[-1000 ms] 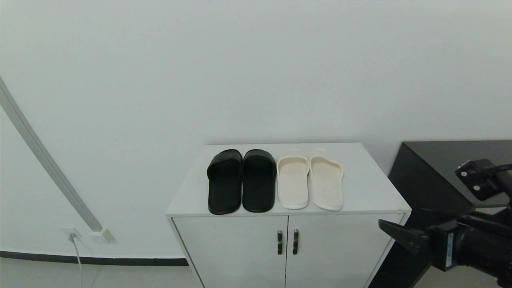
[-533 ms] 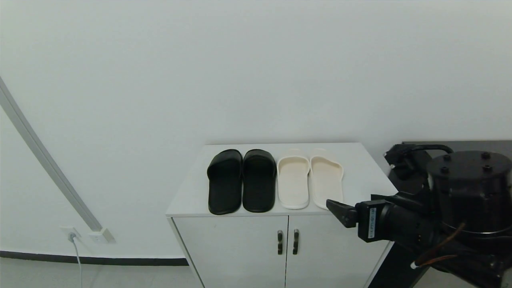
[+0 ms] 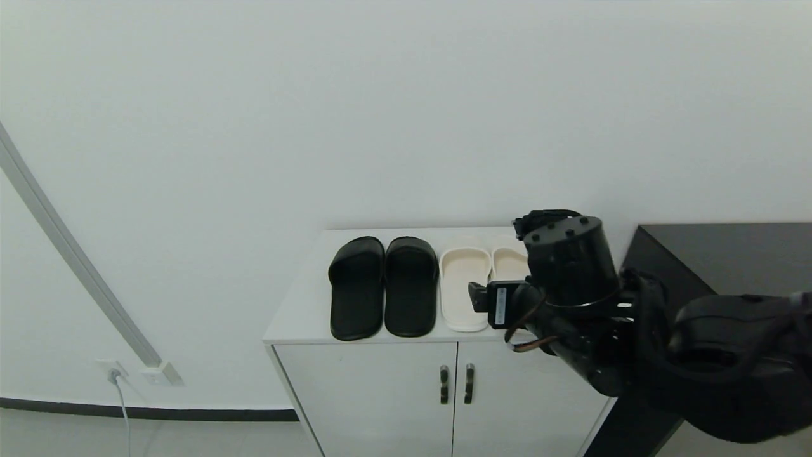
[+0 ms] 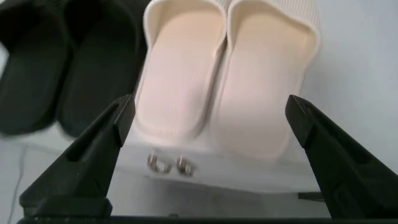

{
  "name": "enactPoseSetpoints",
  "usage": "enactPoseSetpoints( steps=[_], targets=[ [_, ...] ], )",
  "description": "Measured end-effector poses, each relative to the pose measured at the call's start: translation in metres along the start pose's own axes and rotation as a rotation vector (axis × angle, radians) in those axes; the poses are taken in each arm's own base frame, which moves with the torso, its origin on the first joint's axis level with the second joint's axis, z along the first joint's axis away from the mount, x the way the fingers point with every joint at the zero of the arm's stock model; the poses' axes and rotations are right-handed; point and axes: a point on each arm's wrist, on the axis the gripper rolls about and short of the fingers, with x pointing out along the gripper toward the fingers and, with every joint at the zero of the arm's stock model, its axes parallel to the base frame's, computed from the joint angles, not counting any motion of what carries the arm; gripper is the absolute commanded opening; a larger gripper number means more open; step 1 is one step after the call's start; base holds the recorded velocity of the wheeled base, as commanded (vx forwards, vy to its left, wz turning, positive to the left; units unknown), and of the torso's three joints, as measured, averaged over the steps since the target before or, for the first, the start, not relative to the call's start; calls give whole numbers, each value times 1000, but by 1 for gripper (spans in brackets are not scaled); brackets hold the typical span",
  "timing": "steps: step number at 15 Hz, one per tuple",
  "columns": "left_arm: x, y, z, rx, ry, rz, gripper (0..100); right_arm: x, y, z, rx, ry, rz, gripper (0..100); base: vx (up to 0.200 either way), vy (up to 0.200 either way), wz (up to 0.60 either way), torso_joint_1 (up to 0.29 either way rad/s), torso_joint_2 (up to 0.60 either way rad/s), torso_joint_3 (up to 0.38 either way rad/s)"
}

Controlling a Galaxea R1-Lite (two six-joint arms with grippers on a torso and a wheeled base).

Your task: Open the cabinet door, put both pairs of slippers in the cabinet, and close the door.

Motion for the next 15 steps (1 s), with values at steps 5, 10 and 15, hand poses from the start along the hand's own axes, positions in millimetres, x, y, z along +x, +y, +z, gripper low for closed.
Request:
enactPoseSetpoints(
  steps=[5, 10, 15],
  targets=[
    [0, 0, 0, 0, 0, 1, 0, 58, 12, -4, 7, -51, -111, 100, 0, 0, 0, 0, 0, 0],
    [0, 0, 0, -2, 0, 1, 0, 97, 10, -10, -31, -114, -172, 100, 0, 0, 0, 0, 0, 0],
    [0, 0, 0, -2, 0, 0, 0, 126, 13, -17, -33, -122, -207, 100, 0, 0, 0, 0, 0, 0]
  ],
)
